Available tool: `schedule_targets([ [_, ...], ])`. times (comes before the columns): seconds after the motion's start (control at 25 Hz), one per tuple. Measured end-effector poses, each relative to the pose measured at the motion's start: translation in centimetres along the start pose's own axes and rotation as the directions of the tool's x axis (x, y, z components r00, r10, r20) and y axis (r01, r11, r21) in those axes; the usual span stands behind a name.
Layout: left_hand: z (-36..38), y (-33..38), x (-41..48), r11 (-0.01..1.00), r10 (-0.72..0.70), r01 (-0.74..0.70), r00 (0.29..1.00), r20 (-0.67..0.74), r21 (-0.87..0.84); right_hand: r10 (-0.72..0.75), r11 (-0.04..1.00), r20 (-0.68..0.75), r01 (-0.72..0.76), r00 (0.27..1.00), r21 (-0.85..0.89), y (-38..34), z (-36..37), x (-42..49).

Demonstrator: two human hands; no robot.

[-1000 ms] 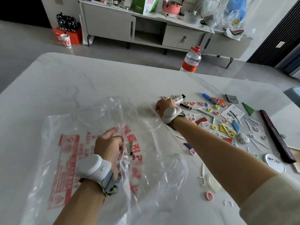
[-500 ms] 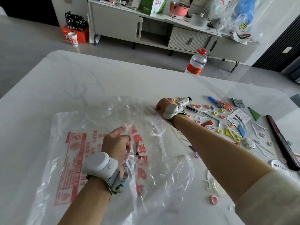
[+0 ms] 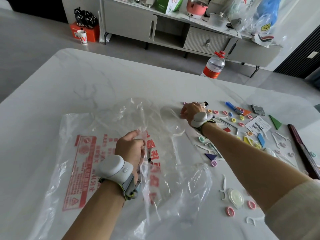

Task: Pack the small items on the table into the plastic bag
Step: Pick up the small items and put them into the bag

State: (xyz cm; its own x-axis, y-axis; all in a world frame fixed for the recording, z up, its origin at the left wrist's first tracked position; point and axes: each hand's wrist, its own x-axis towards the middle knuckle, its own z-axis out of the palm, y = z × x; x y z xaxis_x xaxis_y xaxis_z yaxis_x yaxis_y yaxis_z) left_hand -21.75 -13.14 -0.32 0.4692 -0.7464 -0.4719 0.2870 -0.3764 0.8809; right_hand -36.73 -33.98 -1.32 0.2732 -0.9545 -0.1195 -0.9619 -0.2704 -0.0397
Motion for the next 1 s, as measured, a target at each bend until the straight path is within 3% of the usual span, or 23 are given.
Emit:
schedule_targets([
  [0.24,0.1,0.5,-0.4,1.000,-0.003,0.003,1.000,-0.011,-0.012,-0.022,0.970,-0.075,0.039,0.997,0.239,1.6,1.7,-1.1],
  [0.36,0.1,0.4,-0.5,0.999,0.000,-0.001,1.000,-0.021,-0.032,0.097,0.836,-0.045,-0.057,0.994,0.545,2.6,1.2,-3.7],
  [0.44,0.1,0.4,-0.6,0.999,0.007,-0.008,1.000,-0.025,-0.039,0.085,0.719,0.121,-0.145,0.989,0.680,3.4,0.3,-6.5],
  [0.52,0.2,0.2,-0.7,0.999,0.011,-0.011,1.000,-0.018,-0.048,0.007,0.555,0.346,-0.292,0.938,0.779,3.3,-0.3,-9.6],
  [0.6,0.4,0.0,-0.8,0.999,0.016,-0.017,1.000,-0.018,-0.043,-0.069,0.415,0.460,-0.394,0.885,0.820,1.7,-0.2,-11.8],
  [0.64,0.5,0.0,-0.9,0.999,0.022,-0.023,1.000,-0.019,-0.040,-0.100,0.367,0.467,-0.404,0.879,0.838,0.4,0.1,-12.3],
  [0.88,0.2,0.3,-0.7,0.994,0.109,-0.108,0.993,-0.034,0.014,-0.307,0.303,0.363,-0.271,0.880,0.914,-7.3,2.5,-12.8],
  [1.0,0.0,0.2,-0.5,0.994,0.107,-0.106,0.993,-0.041,0.015,-0.288,0.316,0.277,-0.182,0.917,0.931,-7.2,2.8,-12.9],
])
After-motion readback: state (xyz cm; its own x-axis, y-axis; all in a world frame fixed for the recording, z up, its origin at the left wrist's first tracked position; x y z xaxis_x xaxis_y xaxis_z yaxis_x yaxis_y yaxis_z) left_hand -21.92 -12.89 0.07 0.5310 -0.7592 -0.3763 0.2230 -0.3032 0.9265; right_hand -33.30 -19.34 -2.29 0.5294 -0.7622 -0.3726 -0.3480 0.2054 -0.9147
